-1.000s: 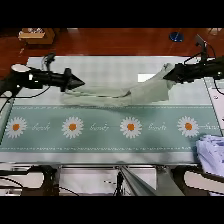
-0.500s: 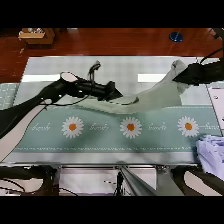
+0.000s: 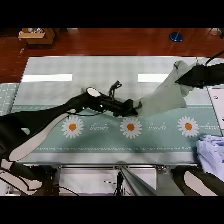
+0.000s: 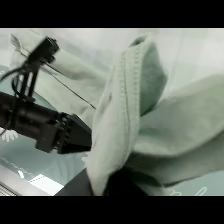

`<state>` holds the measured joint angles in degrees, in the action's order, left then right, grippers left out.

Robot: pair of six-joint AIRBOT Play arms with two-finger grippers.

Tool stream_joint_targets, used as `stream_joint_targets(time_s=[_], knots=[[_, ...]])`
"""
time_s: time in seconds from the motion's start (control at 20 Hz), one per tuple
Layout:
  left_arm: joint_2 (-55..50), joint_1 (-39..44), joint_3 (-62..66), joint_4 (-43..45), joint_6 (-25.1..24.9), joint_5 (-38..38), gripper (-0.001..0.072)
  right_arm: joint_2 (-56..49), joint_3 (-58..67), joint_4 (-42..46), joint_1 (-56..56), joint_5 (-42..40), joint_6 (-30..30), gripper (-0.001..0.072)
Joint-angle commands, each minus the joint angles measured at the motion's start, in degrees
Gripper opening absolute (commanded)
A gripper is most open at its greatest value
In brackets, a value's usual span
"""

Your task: Fold the shirts.

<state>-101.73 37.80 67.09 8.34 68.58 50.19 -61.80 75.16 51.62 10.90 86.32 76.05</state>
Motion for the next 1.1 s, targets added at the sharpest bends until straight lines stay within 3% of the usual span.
stream_joint_targets(time_s=[0.0,0.15,0.3,0.55,0.85,0.9,0.95,1.0,1.05], knots=[[-2.0,3.2,0.0,-4.1,0.0,-3.9,0.0022,0.4,0.0,-0.1,-0.1,1.9,0.4,0.0018],[-0.9,-2.8,0.0,-3.8,-2.7,0.6,0.0020,0.4,0.0,0.0,-0.4,2.6,1.3,0.0018],[4.1,-14.0,0.0,-2.6,-5.4,7.9,0.0019,0.3,0.0,2.0,-7.6,-1.5,3.1,0.0018],[20.9,-37.1,0.0,1.2,-6.2,19.0,0.0020,-3.1,0.0,13.6,-27.2,-20.0,11.6,0.0018],[38.3,-59.9,0.0,1.7,-5.7,28.8,0.0020,-18.6,0.0,11.7,-44.7,-45.5,16.6,0.0019],[40.0,-61.7,0.0,2.7,-5.7,30.3,0.0020,-21.7,0.0,10.4,-47.4,-50.1,17.0,0.0082],[41.2,-62.9,0.0,4.3,-5.7,31.7,0.0020,-24.5,0.0,8.5,-49.4,-54.3,17.6,0.0314],[42.1,-63.5,0.0,7.0,-5.4,32.8,0.0020,-26.9,0.0,5.6,-51.0,-57.7,18.1,0.0493],[42.8,-63.5,0.0,10.6,-4.1,32.9,0.0020,-28.2,0.0,2.8,-51.7,-58.6,18.1,0.0494]])
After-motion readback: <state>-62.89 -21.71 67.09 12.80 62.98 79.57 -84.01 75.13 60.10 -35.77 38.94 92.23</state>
